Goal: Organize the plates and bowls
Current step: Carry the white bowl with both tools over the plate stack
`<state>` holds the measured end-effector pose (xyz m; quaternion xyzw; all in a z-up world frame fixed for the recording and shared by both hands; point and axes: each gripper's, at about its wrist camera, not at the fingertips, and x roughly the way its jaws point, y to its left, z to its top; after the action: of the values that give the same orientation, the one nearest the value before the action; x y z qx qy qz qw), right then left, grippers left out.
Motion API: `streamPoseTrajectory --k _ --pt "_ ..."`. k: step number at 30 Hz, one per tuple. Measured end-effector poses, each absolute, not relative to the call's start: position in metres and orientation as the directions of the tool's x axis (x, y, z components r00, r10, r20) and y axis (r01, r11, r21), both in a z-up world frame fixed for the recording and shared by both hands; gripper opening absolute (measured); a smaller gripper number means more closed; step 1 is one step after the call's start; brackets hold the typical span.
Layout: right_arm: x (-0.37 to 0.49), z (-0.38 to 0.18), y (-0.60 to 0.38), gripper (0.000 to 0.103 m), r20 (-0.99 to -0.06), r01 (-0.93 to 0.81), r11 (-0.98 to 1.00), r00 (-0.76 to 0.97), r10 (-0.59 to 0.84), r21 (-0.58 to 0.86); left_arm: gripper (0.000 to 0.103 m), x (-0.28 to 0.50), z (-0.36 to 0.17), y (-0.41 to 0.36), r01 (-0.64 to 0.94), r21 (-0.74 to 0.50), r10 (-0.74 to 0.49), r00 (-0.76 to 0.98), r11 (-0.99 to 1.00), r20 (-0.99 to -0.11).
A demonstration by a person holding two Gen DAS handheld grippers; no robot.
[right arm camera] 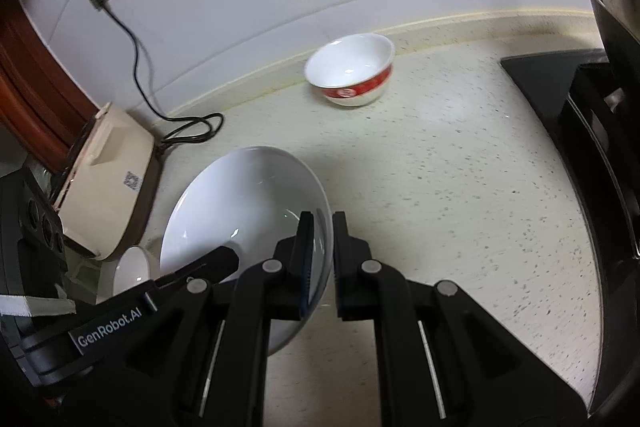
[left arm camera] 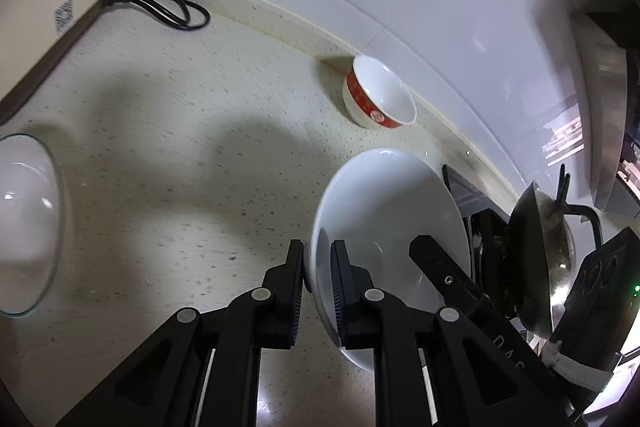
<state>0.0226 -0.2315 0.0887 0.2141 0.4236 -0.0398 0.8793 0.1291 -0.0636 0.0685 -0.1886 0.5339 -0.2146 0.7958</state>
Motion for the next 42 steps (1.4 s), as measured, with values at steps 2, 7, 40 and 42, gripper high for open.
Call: streamPoseTrajectory --k 2,7,40,42 --pt "0.023 0.092 -0.222 0.011 -0.758 0.233 0.911 0.641 0.119 0.341 0.014 0.128 0.074 -0.052 0.130 -0.534 -0.542 0.358 0.836 -0.761" --pt "0.028 0.103 -0.191 0.011 -0.752 0.182 0.925 0.643 0.144 0.333 0.014 0.124 0.083 -0.021 0.103 -0.546 -0.537 0.400 0.832 -0.743" --pt "0.079 0.080 -0.047 0.011 -0.801 -0.073 0.951 0.521 0.294 0.302 0.014 0.110 0.071 0.119 -0.132 -0.471 -0.347 0.513 0.872 -0.785" --pt "0.081 0.075 -0.043 0.011 -0.809 -0.076 0.950 0.507 0.298 0.302 0.014 0.111 0.067 0.120 -0.138 -0.442 -0.320 0.507 0.886 -0.800"
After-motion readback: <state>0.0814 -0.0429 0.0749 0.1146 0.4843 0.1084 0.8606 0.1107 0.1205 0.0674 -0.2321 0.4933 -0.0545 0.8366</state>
